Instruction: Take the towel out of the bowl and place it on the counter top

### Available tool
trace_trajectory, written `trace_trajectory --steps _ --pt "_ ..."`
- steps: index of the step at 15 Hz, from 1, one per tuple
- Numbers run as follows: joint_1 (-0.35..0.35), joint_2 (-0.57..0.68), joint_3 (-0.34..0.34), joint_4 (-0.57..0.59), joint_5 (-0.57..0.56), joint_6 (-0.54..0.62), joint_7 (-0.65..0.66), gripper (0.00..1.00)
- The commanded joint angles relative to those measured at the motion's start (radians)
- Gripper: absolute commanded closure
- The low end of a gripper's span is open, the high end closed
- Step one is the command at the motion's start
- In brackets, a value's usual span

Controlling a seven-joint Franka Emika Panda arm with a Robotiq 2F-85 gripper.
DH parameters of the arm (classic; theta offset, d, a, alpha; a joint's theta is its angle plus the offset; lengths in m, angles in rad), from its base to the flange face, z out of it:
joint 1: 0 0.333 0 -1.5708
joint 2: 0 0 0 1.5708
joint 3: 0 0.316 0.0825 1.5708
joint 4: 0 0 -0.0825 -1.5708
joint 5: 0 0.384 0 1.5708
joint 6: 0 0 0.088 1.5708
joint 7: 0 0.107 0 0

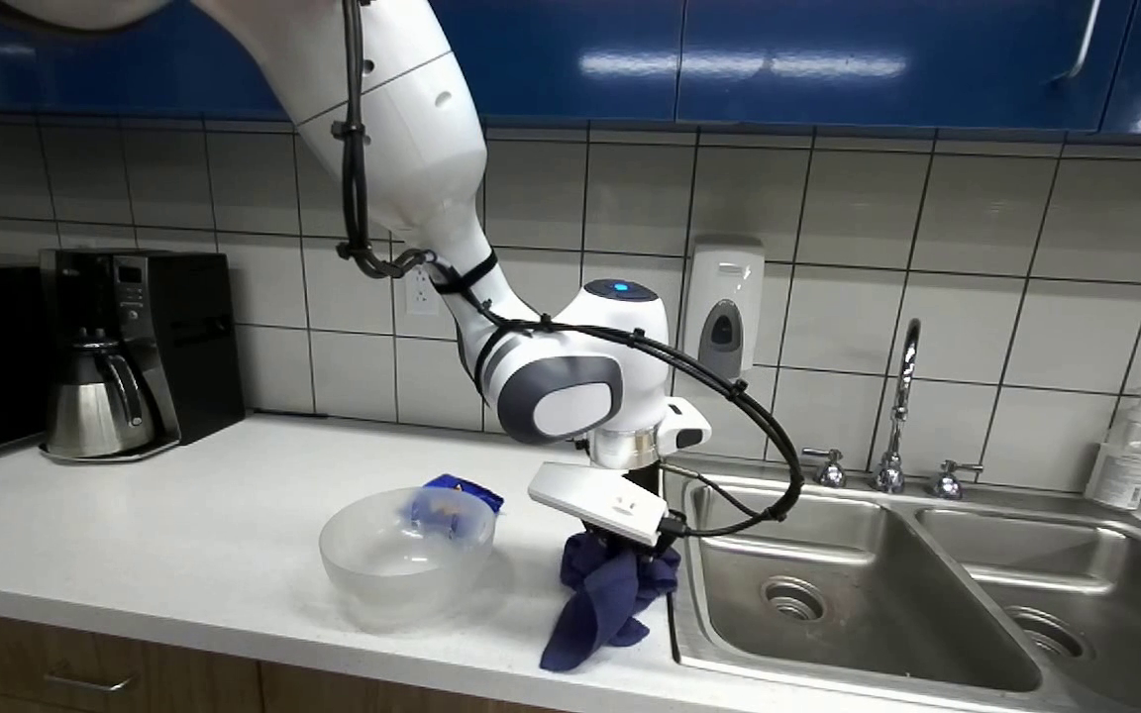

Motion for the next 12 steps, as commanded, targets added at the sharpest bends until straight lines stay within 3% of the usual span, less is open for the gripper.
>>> trace_trajectory --steps 1,5,6,7,12 --pt "0.010 -0.024 -0.011 0.005 -0.014 0.008 0.002 0.32" --pt "0.058 -0.099 -0.041 -0.042 -0.046 0.014 0.020 0.01" --pt "0.071 -0.123 -0.049 -0.057 -0.056 0.002 0.024 0.00" --pt "-0.023 -0.179 0.049 -0.097 -0.198 0.027 0.129 0.00" --pt "-0.037 -0.364 0.079 -0.245 -0.497 -0.026 0.367 0.00"
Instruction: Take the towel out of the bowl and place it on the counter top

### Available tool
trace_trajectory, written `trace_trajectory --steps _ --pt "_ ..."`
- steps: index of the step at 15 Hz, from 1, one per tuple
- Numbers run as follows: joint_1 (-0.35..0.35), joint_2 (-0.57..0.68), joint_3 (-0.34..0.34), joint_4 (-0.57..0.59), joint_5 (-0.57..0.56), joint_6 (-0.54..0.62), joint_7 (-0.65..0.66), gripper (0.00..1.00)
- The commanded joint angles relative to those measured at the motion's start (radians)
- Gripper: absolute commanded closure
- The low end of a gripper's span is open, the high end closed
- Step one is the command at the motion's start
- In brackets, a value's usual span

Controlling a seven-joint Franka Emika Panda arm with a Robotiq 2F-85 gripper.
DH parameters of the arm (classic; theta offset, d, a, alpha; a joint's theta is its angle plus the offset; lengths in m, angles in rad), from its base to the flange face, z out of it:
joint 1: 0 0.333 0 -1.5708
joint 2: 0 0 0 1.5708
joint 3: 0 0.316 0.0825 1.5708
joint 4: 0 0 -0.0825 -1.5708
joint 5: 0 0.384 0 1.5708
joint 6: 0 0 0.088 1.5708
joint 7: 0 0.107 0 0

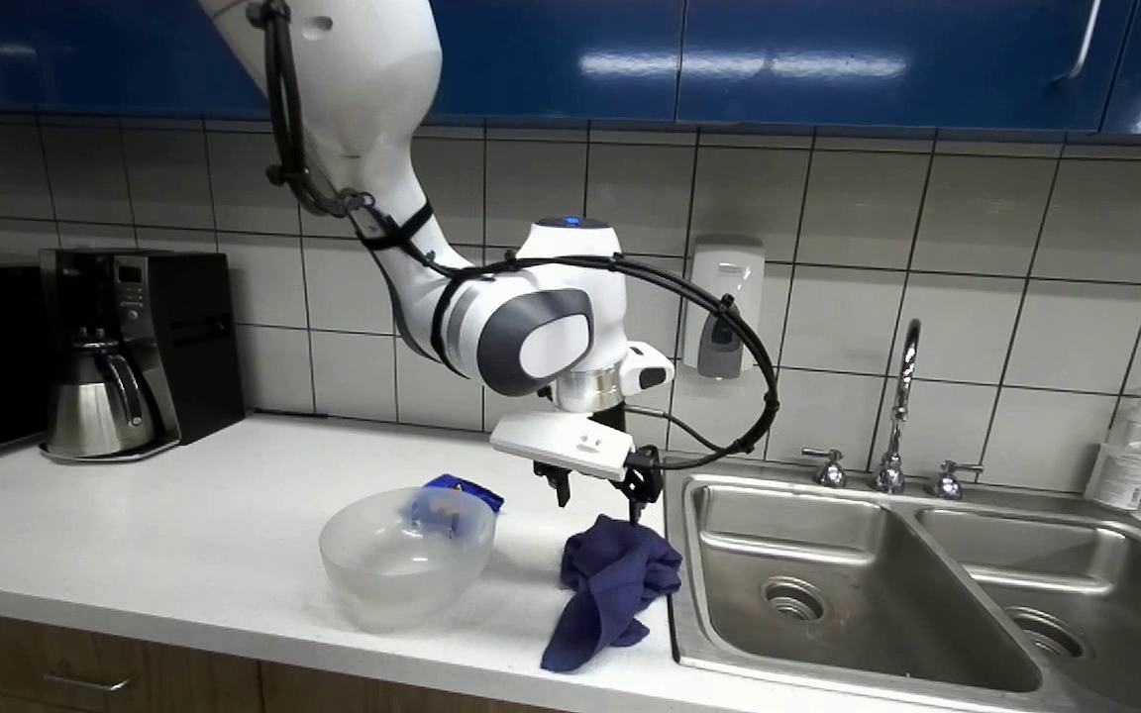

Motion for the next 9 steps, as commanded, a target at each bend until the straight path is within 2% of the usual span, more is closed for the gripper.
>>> trace_trajectory --steps 1,6,7,9 --pt "-0.031 -0.204 0.040 -0.161 -0.192 -0.041 0.155 0.00" --pt "-0.051 -0.401 0.090 -0.300 -0.394 -0.106 0.342 0.00" --pt "-0.051 -0.286 0.087 -0.230 -0.327 -0.058 0.273 0.00" --pt "-0.054 -0.316 0.098 -0.249 -0.332 -0.062 0.284 0.00"
